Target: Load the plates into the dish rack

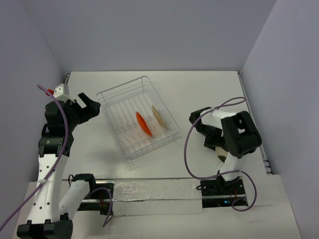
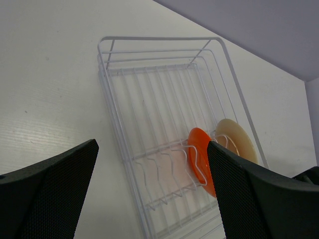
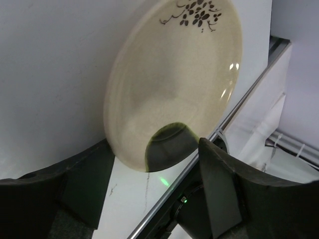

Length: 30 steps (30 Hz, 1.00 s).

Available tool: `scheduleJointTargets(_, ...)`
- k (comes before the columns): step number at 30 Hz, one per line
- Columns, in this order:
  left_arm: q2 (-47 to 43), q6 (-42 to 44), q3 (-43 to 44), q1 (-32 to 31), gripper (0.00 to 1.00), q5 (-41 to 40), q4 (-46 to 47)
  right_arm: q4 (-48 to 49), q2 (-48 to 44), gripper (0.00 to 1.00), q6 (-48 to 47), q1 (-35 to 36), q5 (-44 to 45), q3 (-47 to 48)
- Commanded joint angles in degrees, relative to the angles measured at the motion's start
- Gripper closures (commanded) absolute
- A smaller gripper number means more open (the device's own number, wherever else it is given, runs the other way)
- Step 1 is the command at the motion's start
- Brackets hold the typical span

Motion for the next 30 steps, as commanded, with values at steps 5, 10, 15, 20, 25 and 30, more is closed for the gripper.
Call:
scheduleJointTargets(5, -0.5, 0.0, 0.9, 0.6, 0.01, -0.4, 0.5, -3.9, 4.1, 0.42, 3.0, -0.8, 5.3, 5.3)
scheduleJointTargets(10, -0.5, 0.1, 0.8, 0.6, 0.01, -0.7, 0.4, -3.9, 4.7, 0.61, 2.6, -0.9, 5.3, 5.8)
scheduleJointTargets(15, -0.5, 0.1, 0.8, 0.6, 0.01, -0.9, 0.4, -3.6, 5.4, 0.61, 2.2, -0.9, 4.9, 5.6)
scheduleJointTargets(20, -0.5, 0.1, 0.9, 0.6, 0.01, -1.2, 0.3, -3.4, 6.3, 0.58, 1.6, -1.6, 4.6, 5.9)
scheduleJointTargets(25, -0.3, 0.2, 1.0, 0.6, 0.01, -1.9, 0.1, -2.0, 8.3, 0.59, -0.9, -3.6, 3.5, 6.6)
scheduleJointTargets(30, -0.5, 0.3, 1.0, 0.6, 0.01, -2.7, -0.1, -1.3, 9.1, 0.61, -2.2, -4.7, 3.0, 6.8)
